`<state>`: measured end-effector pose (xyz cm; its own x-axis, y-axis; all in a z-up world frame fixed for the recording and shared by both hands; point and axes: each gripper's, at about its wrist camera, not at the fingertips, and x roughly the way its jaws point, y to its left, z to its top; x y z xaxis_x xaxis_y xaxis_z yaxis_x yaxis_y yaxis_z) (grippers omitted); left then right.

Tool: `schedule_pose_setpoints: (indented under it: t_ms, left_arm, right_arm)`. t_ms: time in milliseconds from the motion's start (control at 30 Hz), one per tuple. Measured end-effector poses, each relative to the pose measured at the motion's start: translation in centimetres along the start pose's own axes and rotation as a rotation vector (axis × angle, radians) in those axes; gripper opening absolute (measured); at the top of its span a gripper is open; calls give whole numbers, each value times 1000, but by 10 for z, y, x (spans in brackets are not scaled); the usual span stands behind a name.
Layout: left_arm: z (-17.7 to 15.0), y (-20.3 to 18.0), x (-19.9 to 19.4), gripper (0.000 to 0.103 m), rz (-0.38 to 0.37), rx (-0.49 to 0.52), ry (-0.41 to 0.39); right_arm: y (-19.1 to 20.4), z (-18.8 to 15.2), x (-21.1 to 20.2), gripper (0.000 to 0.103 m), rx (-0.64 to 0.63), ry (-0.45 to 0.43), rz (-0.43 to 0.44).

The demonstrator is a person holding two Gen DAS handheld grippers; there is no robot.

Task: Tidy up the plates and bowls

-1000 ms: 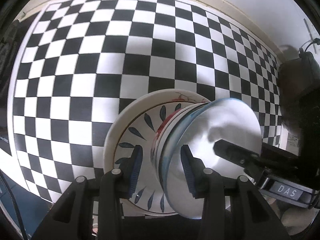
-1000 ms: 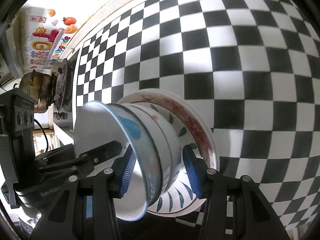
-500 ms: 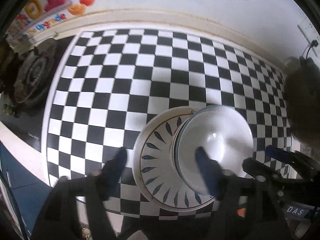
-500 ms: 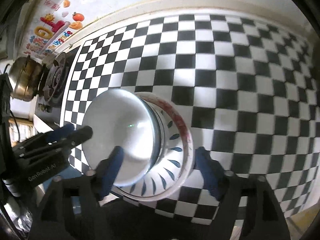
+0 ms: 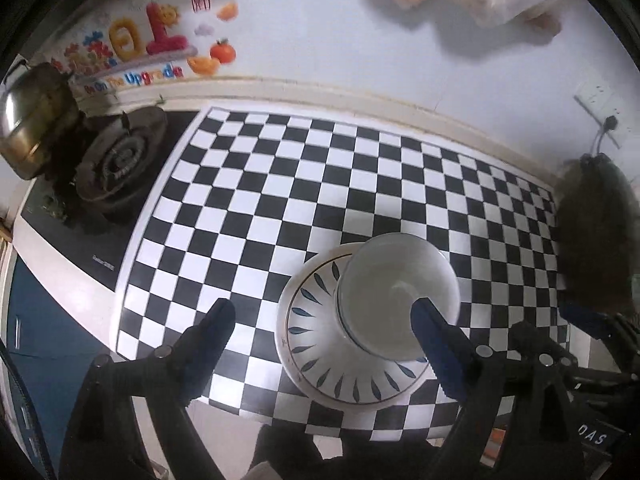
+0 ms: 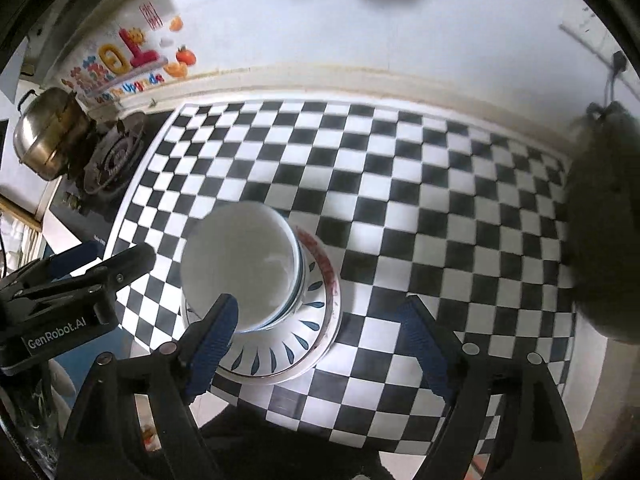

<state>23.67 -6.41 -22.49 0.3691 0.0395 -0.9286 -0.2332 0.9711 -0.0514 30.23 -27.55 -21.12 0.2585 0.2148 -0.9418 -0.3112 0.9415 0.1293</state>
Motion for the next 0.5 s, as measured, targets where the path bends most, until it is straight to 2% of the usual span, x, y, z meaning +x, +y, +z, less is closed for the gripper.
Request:
schedule_pose_setpoints:
  t_ms: [233,500]
  left_arm:
    - [-26,4,-60,90,-3,82,-117]
    - [-71,22,-132,90,-39,163,-211]
  right_arm:
    - [19,-33,-63,86,50,-116,-31]
    - [60,-100,-143,86,114,-257,-86]
